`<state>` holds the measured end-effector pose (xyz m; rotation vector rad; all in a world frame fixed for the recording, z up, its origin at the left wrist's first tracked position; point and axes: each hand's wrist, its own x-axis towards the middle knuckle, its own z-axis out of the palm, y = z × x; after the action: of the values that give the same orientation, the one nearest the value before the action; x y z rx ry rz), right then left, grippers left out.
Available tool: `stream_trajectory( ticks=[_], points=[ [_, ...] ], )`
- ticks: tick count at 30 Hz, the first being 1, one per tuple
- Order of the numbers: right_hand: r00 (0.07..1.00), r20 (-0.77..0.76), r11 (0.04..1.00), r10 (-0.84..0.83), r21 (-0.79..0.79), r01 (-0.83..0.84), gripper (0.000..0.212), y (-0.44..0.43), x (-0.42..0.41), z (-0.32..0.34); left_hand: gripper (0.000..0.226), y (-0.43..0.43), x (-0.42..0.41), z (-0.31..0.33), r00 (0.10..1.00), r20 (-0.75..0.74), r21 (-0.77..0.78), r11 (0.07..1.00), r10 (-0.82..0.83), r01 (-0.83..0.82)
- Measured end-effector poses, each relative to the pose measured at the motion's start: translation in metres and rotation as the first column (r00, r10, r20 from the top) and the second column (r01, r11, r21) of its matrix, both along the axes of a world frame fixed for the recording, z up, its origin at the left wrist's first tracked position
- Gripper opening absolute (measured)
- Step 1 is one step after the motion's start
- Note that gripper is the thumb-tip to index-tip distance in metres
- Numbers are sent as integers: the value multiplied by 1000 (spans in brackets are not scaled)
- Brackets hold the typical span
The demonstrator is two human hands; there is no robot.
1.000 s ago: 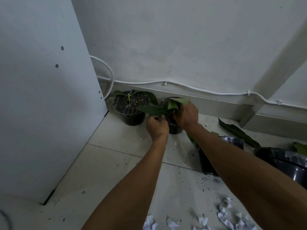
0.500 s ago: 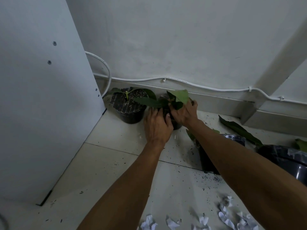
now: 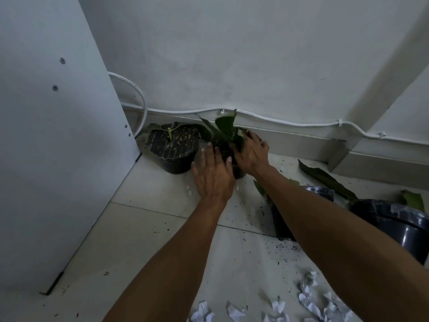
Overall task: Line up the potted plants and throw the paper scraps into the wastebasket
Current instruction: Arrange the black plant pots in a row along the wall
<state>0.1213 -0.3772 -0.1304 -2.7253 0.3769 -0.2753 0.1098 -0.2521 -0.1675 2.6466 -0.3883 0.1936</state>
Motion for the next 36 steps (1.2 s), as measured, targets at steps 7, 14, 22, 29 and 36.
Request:
stream_trajectory(
  ticks=[7, 14, 22, 29, 36],
  points=[
    [989, -137, 975, 50, 222, -18, 75, -21, -33, 47, 69, 0, -10, 23, 971, -240, -66, 997, 15, -32],
    [936, -185, 898, -300, 277, 342, 60, -68, -111, 82, 66, -20, -81, 53, 991, -89, -104, 991, -95, 86],
    [774, -438, 758, -456, 265, 596, 59, -84, -194, 68, 65, -69, -114, 81, 679, -711, -367, 920, -183, -137],
    [743, -310, 467, -593, 620, 630, 29, -86, -200, 61, 26, -90, -122, 91, 755, -653, -489, 794, -59, -362],
    [722, -188, 383, -666, 744, 548, 33, -92, -181, 56, 51, -105, -110, 83, 875, -445, -718, 659, -188, -224]
  ],
)
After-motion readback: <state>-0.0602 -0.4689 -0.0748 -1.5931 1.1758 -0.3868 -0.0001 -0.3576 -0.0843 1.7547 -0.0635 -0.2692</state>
